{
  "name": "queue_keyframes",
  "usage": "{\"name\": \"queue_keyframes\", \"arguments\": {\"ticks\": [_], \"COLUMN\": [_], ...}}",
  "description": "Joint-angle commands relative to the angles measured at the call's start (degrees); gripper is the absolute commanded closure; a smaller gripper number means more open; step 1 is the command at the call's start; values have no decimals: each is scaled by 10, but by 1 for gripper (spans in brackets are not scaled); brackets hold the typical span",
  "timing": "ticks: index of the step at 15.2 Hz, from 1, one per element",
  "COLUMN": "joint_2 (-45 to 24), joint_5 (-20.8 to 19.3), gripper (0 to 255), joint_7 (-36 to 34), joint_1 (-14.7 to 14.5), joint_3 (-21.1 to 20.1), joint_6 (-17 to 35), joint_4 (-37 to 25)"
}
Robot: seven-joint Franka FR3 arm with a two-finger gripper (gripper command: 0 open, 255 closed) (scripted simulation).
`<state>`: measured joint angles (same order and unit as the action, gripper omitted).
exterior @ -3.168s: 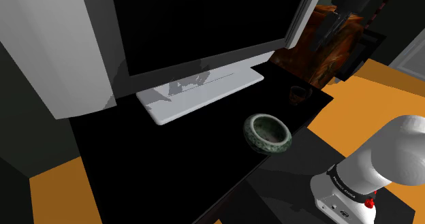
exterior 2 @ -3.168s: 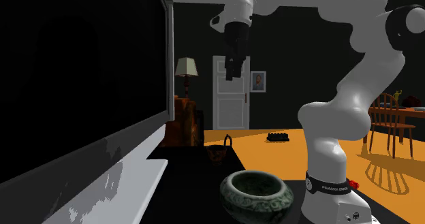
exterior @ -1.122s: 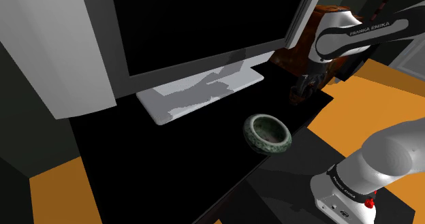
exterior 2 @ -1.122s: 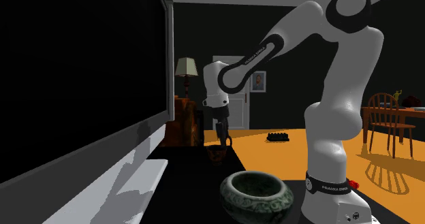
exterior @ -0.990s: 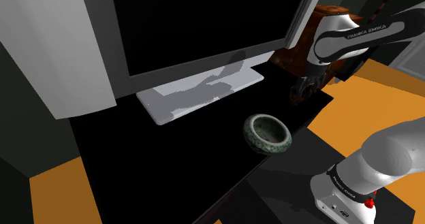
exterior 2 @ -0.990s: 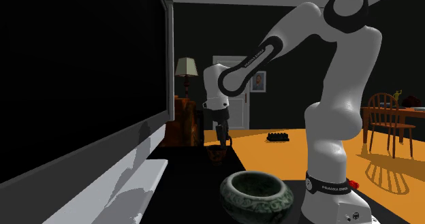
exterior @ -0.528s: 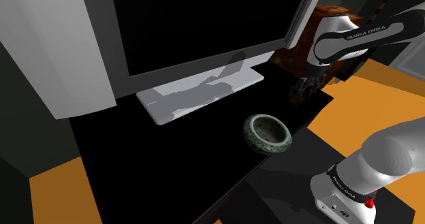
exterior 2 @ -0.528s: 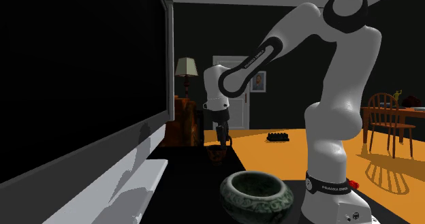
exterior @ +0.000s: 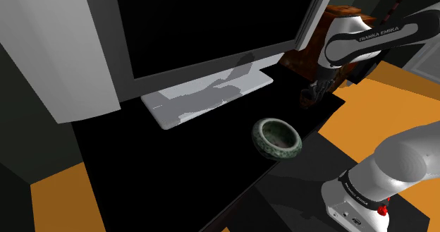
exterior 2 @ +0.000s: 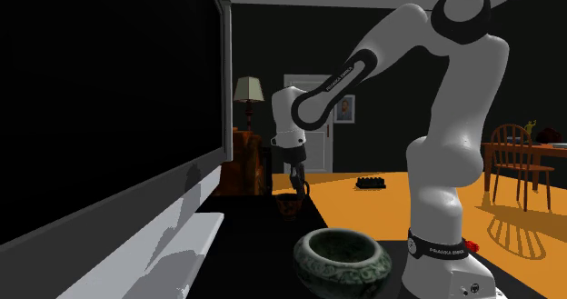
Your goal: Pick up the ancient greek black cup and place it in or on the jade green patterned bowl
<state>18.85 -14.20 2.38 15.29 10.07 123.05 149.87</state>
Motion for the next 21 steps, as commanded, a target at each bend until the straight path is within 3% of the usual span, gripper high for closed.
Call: {"name": "queue_keyframes", "arguments": {"ticks": [1,3,21], "joint_2": [0,0,71], "joint_5": [0,0,14], "gripper": [255,255,255], "joint_7": [0,0,19], "joint_1": [0,0,-4], "joint_3": [0,0,-12], "joint_6": [0,0,-156], "joint_4": [0,0,-87]}}
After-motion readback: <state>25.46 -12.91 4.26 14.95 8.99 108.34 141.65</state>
